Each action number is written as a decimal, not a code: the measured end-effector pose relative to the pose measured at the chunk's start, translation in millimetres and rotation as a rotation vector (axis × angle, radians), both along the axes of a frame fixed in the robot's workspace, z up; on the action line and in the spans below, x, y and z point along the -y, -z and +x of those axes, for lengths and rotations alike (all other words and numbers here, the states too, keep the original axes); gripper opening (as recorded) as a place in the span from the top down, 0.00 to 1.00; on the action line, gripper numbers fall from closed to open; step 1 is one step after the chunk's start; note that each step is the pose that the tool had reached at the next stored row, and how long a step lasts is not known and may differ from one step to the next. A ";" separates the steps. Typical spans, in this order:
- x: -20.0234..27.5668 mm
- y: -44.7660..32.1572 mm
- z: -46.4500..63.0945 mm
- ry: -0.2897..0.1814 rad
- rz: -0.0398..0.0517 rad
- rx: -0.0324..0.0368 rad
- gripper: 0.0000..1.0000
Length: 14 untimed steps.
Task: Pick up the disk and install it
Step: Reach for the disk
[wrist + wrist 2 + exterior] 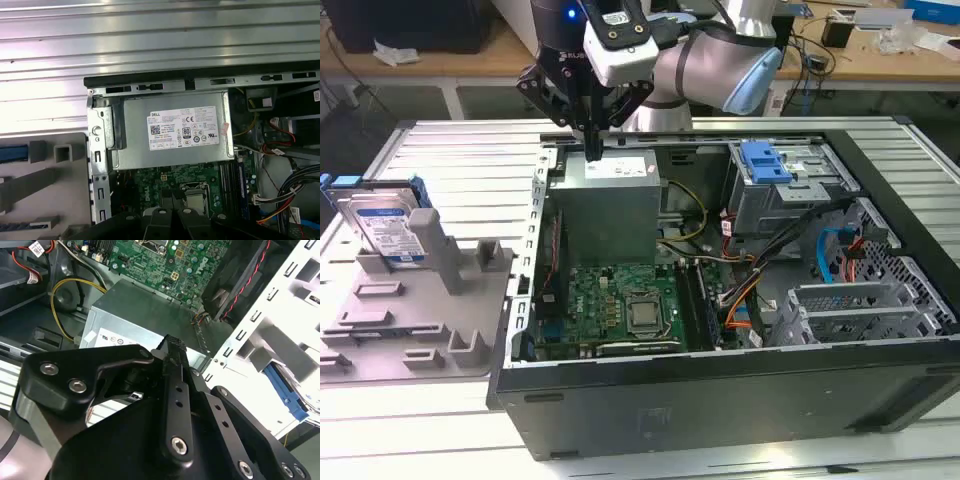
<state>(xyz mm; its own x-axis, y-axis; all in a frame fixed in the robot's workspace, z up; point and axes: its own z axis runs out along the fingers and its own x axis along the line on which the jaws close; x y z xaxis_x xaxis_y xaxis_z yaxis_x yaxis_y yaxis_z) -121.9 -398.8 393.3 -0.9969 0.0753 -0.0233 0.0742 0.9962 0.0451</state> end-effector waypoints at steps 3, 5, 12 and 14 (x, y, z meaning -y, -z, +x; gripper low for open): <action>0.0 0.0 0.0 0.000 0.0000 0.0000 0.89; 0.0 0.0 0.0 0.000 -0.0001 0.0000 0.89; 0.0 0.0 0.0 0.000 0.0000 0.0000 0.89; 0.0 0.0 -0.5 0.000 0.0000 0.0001 0.89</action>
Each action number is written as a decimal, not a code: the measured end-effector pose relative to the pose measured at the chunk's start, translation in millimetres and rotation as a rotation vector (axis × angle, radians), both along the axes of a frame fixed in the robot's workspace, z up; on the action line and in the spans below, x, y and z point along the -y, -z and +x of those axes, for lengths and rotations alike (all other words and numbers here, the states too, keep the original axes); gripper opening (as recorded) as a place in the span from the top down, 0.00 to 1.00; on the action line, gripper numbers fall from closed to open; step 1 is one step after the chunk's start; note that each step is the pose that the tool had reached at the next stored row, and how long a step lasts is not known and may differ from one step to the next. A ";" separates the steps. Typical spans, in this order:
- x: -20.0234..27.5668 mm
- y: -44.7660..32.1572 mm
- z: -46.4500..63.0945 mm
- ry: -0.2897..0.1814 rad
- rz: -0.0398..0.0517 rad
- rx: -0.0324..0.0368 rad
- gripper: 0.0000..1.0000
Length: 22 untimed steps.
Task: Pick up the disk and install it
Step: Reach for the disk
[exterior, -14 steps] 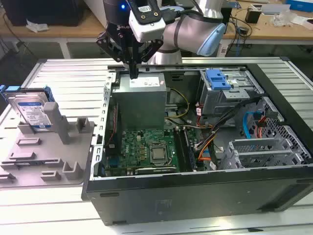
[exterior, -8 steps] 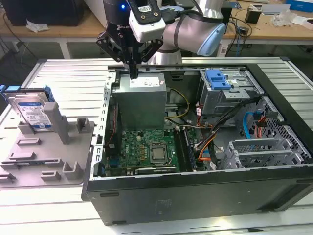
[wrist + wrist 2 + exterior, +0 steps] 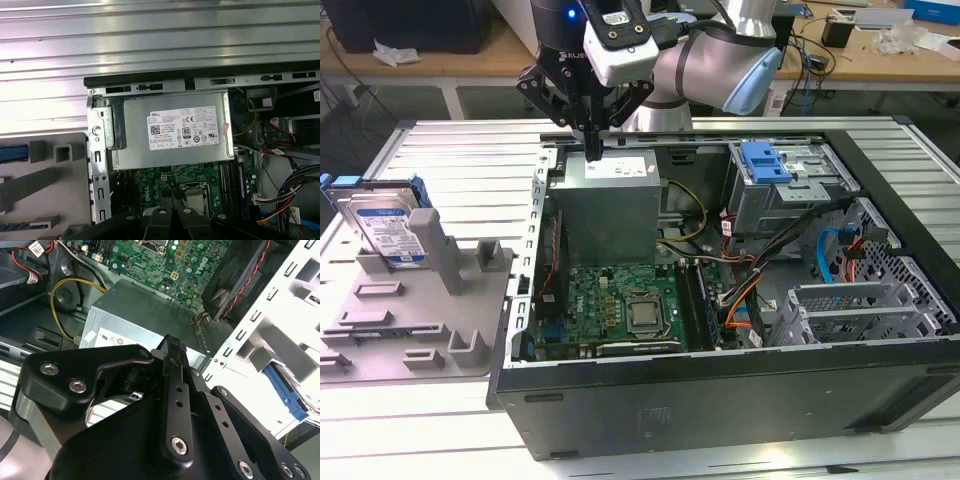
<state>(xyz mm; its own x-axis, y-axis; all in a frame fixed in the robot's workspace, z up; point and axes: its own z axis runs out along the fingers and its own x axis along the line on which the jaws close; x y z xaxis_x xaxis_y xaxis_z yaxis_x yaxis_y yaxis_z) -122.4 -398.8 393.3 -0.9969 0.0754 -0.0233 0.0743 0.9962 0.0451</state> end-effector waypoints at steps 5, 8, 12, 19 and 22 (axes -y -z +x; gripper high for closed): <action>0.0 0.1 -23.0 0.000 0.0000 0.0000 0.89; 0.0 0.1 -34.8 0.000 -0.0001 -0.0001 0.89; -0.2 0.4 -54.3 0.000 0.0000 -0.0001 0.89; -3.1 1.5 -89.0 0.000 0.0000 -0.0001 0.89; -7.4 2.6 -101.9 0.000 0.0001 0.0001 0.89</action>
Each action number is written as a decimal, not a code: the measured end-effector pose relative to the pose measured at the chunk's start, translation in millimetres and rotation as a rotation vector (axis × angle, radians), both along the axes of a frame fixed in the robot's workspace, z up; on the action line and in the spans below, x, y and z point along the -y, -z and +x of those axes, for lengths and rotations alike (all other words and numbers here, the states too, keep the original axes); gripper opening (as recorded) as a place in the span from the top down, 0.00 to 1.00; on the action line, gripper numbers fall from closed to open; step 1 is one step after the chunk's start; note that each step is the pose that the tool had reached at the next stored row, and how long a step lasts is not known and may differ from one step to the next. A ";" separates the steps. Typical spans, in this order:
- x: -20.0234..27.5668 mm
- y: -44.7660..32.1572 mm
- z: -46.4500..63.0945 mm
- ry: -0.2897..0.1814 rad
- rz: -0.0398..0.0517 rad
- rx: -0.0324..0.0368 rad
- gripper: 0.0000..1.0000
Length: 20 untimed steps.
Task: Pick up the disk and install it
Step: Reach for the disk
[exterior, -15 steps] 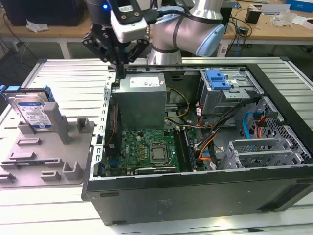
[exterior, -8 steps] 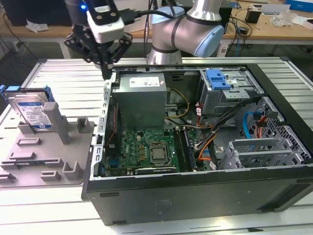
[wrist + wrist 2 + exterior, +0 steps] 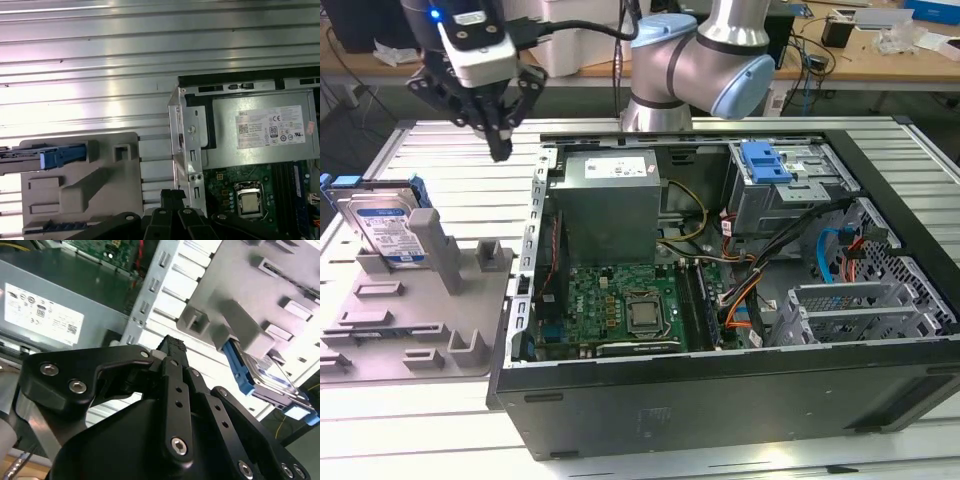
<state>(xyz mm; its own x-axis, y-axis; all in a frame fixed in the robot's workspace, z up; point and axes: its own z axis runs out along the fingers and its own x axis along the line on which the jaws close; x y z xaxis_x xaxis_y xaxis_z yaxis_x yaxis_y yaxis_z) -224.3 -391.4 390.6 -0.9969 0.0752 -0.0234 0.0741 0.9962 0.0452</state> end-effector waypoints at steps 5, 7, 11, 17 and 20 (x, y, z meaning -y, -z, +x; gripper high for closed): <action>-9.1 2.0 -19.9 0.000 0.0000 -0.0001 0.89; -12.9 2.8 -28.3 0.000 -0.0003 -0.0003 0.89; -20.3 4.6 -47.8 0.000 -0.0002 -0.0001 0.89; -28.0 6.4 -75.2 0.000 -0.0002 -0.0002 0.89; -31.5 7.3 -88.8 0.000 -0.0001 -0.0001 0.89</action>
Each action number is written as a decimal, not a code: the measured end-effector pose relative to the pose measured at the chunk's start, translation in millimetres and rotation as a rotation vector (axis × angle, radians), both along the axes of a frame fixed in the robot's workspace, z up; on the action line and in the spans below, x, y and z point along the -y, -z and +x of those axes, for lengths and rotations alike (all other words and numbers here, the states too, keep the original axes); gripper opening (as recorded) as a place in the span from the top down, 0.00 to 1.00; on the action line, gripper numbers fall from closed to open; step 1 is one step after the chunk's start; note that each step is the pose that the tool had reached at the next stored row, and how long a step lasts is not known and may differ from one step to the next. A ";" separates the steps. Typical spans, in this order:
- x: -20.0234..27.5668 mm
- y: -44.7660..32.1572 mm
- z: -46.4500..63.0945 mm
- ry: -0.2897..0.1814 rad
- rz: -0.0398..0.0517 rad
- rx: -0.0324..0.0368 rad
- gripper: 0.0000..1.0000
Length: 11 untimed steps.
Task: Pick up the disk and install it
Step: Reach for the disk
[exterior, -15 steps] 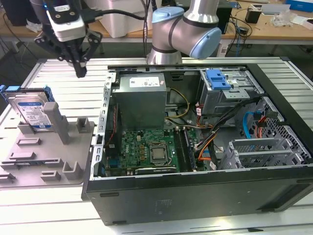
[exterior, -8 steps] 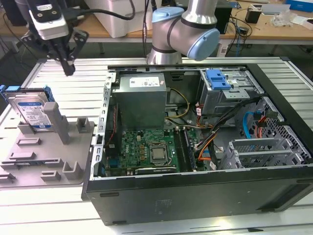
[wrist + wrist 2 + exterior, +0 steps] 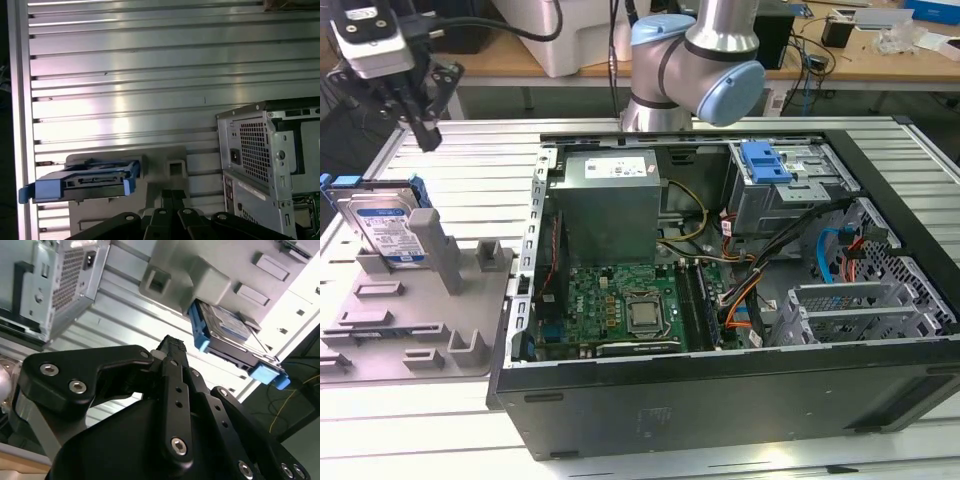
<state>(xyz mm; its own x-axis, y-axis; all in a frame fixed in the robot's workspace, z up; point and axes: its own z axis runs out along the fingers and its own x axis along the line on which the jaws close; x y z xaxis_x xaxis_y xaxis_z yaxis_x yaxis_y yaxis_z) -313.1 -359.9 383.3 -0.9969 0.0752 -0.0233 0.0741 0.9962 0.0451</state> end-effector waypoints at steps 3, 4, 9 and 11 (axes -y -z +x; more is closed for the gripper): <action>-3.7 0.9 -14.9 0.000 0.0000 0.0000 0.89; -4.5 1.1 -18.6 0.000 0.0000 0.0001 0.89; -10.4 2.5 -44.6 0.000 0.0000 0.0000 0.89; -12.4 2.9 -53.6 0.000 0.0000 0.0000 0.89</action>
